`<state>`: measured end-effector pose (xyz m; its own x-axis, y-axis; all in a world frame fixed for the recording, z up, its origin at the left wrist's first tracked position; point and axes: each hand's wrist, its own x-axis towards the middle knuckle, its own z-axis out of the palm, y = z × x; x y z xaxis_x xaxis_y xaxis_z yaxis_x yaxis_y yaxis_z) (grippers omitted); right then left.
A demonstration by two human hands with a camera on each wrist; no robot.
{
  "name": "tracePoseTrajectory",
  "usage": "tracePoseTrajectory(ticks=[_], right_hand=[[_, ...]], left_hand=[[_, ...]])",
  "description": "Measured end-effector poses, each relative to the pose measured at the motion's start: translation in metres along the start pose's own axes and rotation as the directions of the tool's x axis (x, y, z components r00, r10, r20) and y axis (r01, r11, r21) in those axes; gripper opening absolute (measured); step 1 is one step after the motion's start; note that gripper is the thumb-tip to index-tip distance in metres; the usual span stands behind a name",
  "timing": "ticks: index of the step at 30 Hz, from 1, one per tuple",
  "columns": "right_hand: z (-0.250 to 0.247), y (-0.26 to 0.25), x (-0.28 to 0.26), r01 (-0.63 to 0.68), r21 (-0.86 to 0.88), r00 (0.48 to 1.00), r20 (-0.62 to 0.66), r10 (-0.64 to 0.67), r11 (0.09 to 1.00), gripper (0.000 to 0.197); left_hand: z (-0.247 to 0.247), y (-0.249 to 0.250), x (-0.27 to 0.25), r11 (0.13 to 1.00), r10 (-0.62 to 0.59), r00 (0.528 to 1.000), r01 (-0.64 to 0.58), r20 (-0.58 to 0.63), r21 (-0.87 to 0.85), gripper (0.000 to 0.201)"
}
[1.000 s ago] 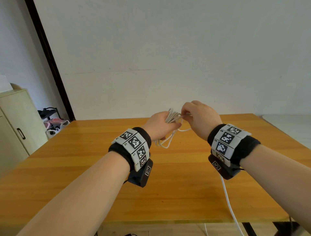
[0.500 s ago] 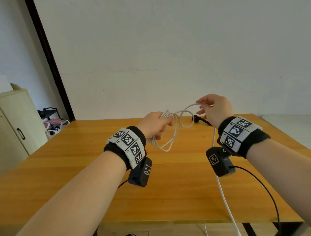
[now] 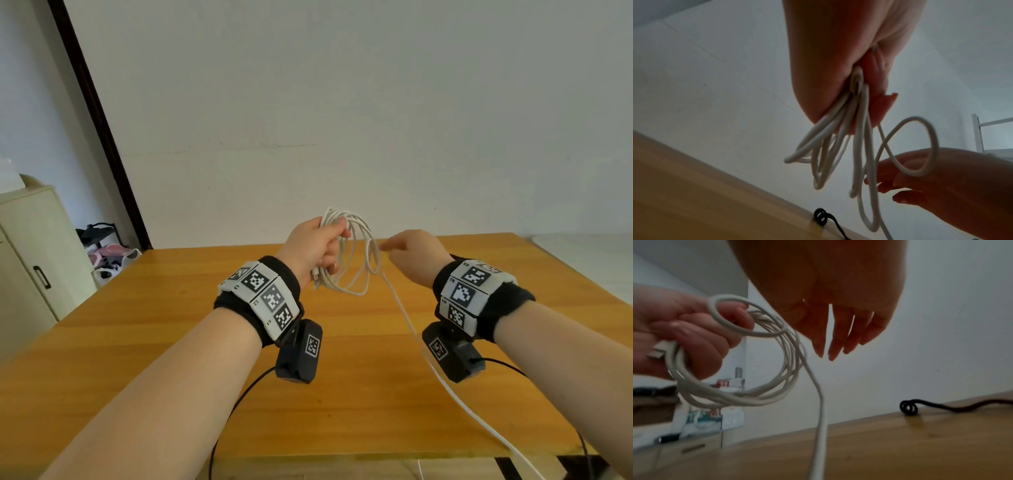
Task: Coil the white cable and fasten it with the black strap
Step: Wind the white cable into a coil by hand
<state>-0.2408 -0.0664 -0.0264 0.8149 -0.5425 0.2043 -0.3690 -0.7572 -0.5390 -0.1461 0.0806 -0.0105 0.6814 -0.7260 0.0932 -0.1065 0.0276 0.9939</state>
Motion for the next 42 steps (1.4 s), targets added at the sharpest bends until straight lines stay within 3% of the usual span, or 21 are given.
tracePoseTrajectory(ticks=[1,3,5,6,10,15,19,25,29,32,35,39,42], right_hand=[[0.0,-0.002,-0.001,-0.022,0.168,0.999,-0.025,0.026,0.986,0.035],[0.002,-0.006,-0.002,-0.107,0.507,0.994,0.045,0.098,0.855,0.028],[0.003,-0.011,-0.005,-0.223,0.648,0.974,0.183,0.135,0.728,0.029],[0.004,-0.011,-0.005,-0.242,0.655,0.969,0.201,0.144,0.716,0.034],[0.006,-0.012,-0.004,-0.099,0.395,0.994,-0.006,0.11,0.914,0.057],[0.003,-0.02,-0.01,-0.115,0.365,0.993,0.077,0.093,0.924,0.07],[-0.002,-0.029,-0.014,-0.039,0.173,0.999,-0.008,0.041,0.984,0.069],[0.001,-0.036,-0.011,-0.171,0.336,0.978,0.171,0.119,0.926,0.04],[0.001,-0.036,-0.012,-0.309,0.588,0.946,0.269,0.18,0.747,0.035],[-0.004,-0.036,-0.01,-0.243,0.557,0.969,0.184,0.167,0.795,0.023],[-0.013,-0.033,-0.008,-0.205,0.394,0.978,0.117,0.173,0.896,0.012],[-0.026,-0.026,0.001,-0.144,0.159,0.986,-0.063,0.155,0.977,0.011],[-0.03,-0.017,0.007,-0.136,0.114,0.971,-0.18,0.155,0.984,0.016]], left_hand=[[0.001,0.0,0.0,1.0,0.002,1.0,-0.002,-0.013,-0.002,0.029],[0.003,0.0,0.0,1.0,0.009,0.999,-0.009,-0.041,-0.002,0.029],[0.005,0.0,0.0,0.999,0.027,0.997,-0.025,-0.072,0.024,0.029],[0.006,0.0,0.0,0.999,0.037,0.995,-0.034,-0.089,0.042,0.029],[0.008,-0.002,0.003,0.993,0.079,0.985,-0.064,-0.153,0.102,0.027],[0.009,-0.005,0.004,0.97,0.153,0.967,-0.107,-0.202,0.22,0.028],[0.009,-0.006,0.005,0.94,0.213,0.951,-0.137,-0.224,0.312,0.026],[0.008,-0.006,0.003,0.947,0.203,0.955,-0.134,-0.218,0.293,0.027],[0.005,-0.006,0.001,0.942,0.209,0.954,-0.138,-0.213,0.306,0.028],[0.001,-0.006,0.0,0.939,0.204,0.954,-0.128,-0.218,0.319,0.028],[-0.002,-0.007,-0.001,0.944,0.185,0.953,-0.104,-0.24,0.312,0.028],[-0.004,-0.008,0.001,0.956,0.143,0.957,-0.068,-0.253,0.284,0.029],[-0.006,-0.005,0.001,0.98,0.076,0.961,-0.023,-0.266,0.195,0.028]])
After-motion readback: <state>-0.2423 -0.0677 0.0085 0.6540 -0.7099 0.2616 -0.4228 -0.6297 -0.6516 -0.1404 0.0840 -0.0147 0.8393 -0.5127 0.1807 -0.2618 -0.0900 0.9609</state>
